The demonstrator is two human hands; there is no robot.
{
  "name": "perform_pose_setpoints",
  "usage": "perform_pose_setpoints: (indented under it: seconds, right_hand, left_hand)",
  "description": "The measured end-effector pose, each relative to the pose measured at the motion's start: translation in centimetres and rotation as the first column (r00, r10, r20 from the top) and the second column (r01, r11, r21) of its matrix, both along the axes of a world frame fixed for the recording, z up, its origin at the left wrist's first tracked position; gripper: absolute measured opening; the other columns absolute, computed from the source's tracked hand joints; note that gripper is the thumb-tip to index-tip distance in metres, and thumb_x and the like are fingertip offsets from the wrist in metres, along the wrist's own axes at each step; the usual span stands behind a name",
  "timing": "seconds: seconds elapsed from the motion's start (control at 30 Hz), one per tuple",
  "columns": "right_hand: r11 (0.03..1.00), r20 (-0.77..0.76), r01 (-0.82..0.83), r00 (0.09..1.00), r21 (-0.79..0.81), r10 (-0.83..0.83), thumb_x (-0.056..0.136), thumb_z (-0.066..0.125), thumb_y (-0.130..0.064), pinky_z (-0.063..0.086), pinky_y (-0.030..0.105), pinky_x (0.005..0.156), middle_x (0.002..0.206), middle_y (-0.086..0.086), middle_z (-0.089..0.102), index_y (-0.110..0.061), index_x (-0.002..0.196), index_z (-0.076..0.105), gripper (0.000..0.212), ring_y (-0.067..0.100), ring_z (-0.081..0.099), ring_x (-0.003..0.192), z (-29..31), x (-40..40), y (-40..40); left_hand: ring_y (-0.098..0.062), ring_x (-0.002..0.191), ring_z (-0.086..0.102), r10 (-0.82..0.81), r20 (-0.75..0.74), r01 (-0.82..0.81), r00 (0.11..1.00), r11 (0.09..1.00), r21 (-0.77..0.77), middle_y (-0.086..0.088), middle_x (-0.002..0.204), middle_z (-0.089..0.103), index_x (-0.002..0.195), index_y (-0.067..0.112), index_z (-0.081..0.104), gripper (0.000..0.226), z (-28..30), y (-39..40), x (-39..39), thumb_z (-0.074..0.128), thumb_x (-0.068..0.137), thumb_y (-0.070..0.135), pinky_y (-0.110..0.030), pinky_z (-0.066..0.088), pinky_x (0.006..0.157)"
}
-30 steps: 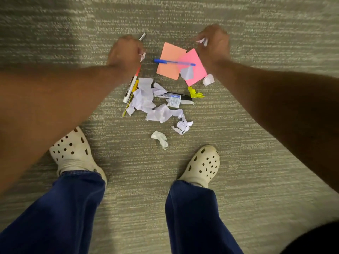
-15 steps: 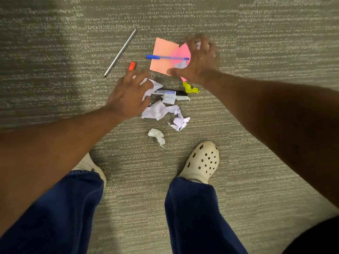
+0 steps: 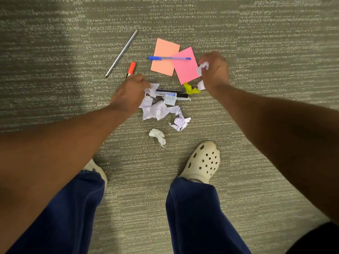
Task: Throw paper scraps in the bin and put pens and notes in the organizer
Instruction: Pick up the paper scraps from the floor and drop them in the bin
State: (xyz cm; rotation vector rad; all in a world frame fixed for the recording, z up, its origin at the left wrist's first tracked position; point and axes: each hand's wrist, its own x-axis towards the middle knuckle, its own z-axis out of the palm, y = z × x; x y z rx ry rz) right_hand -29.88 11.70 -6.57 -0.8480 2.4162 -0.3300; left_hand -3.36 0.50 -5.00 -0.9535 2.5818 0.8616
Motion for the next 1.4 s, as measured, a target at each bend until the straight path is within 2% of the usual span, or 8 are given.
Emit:
perform_pose_setpoints:
  seconds: [0.17, 0.37, 0.77, 0.87, 0.93, 1.03, 1.13, 1.4]
  right_hand:
    - [0.987, 0.022, 0.155, 0.988, -0.032, -0.154, 0.099, 0.057, -0.004, 0.041, -0.005, 0.068, 0.126, 0.008, 0.068, -0.015, 0.109, 0.071, 0.020, 0.011, 0.061, 0.102, 0.6, -0.8, 2.7]
    - [0.962, 0.005, 0.044, 0.999, 0.270, -0.047, 0.076, 0.066, -0.078, 0.048, 0.046, 0.100, 0.157, 0.015, 0.032, -0.025, 0.149, 0.035, 0.095, 0.039, 0.038, 0.139, 0.5, 4.7, 4.5]
    - [0.899, 0.094, 0.422, 0.897, 0.114, -0.433, 0.084, 0.078, -0.001, 0.046, 0.005, 0.062, 0.116, -0.003, 0.051, -0.023, 0.109, 0.063, 0.037, 0.015, 0.063, 0.098, -0.3, 5.5, 2.6]
    - [0.831, 0.205, 0.544, 0.805, 0.118, -0.556, 0.083, 0.083, -0.008, 0.047, 0.009, 0.042, 0.111, -0.001, 0.064, -0.022, 0.110, 0.069, 0.033, 0.008, 0.066, 0.076, 2.2, 4.7, 3.8]
    - [0.778, 0.327, 0.611, 0.712, 0.147, -0.621, 0.084, 0.082, -0.006, 0.058, 0.018, 0.052, 0.115, 0.003, 0.067, -0.016, 0.117, 0.072, 0.037, 0.010, 0.069, 0.071, 4.5, 5.0, 4.2]
    - [0.623, 0.648, 0.763, 0.389, 0.173, -0.655, 0.086, 0.075, 0.008, 0.066, 0.037, 0.082, 0.116, 0.013, 0.068, -0.005, 0.113, 0.069, 0.030, 0.025, 0.074, 0.088, 9.4, 6.8, 3.4]
    - [0.564, 0.868, 0.803, 0.129, 0.193, -0.480, 0.091, 0.066, 0.013, 0.066, 0.033, 0.082, 0.097, 0.008, 0.069, -0.004, 0.103, 0.067, 0.020, 0.022, 0.070, 0.088, 14.4, 9.5, 1.2]
    - [0.466, 0.937, 0.849, -0.089, 0.249, -0.338, 0.095, 0.062, 0.009, 0.063, 0.036, 0.090, 0.092, 0.005, 0.070, -0.009, 0.108, 0.066, 0.023, 0.018, 0.069, 0.083, 25.4, 16.4, -9.0]
  left_hand:
    - [-0.032, 0.097, 0.070, 0.225, -0.096, -0.225, 0.970, 0.974, 0.015, -0.016, 0.116, 0.071, 0.121, 0.004, 0.076, 0.030, 1.2, 0.9, 0.6, 0.064, 0.095, -0.003, -0.036, 0.056, 0.092]
    - [-0.018, 0.085, 0.063, 0.419, -0.075, -0.414, 0.905, 0.907, 0.080, -0.014, 0.110, 0.073, 0.116, 0.006, 0.079, 0.026, 2.0, 3.2, 2.0, 0.065, 0.095, -0.001, -0.023, 0.051, 0.085]
    - [-0.016, 0.079, 0.069, 0.830, 0.040, -0.812, 0.556, 0.533, 0.236, -0.009, 0.098, 0.080, 0.108, 0.012, 0.083, 0.023, 3.0, 3.6, 1.9, 0.076, 0.086, 0.005, -0.028, 0.059, 0.074]
    - [-0.021, 0.078, 0.074, 0.910, 0.082, -0.885, 0.406, 0.369, 0.284, -0.008, 0.094, 0.081, 0.105, 0.013, 0.082, 0.023, 4.7, 3.4, 2.3, 0.079, 0.084, 0.005, -0.035, 0.064, 0.075]
    - [-0.024, 0.083, 0.077, 0.946, 0.109, -0.905, 0.306, 0.253, 0.342, -0.007, 0.094, 0.081, 0.104, 0.012, 0.082, 0.023, 6.3, 3.1, 2.7, 0.081, 0.082, 0.004, -0.037, 0.066, 0.076]
    - [-0.026, 0.086, 0.079, 0.971, 0.174, -0.895, 0.161, 0.069, 0.440, -0.006, 0.095, 0.081, 0.098, 0.012, 0.080, 0.020, 9.7, 2.2, 3.5, 0.084, 0.081, 0.002, -0.036, 0.066, 0.076]
    - [-0.031, 0.092, 0.079, 0.971, 0.240, -0.835, 0.002, -0.130, 0.535, -0.010, 0.098, 0.080, 0.089, 0.015, 0.073, 0.025, 13.7, 0.6, 4.3, 0.084, 0.081, -0.005, -0.042, 0.067, 0.082]
    - [-0.010, 0.063, 0.076, 0.944, 0.249, -0.607, -0.217, -0.330, 0.723, -0.007, 0.086, 0.075, 0.084, 0.009, 0.064, 0.029, 25.8, -6.1, 6.8, 0.076, 0.083, -0.017, -0.019, 0.061, 0.058]
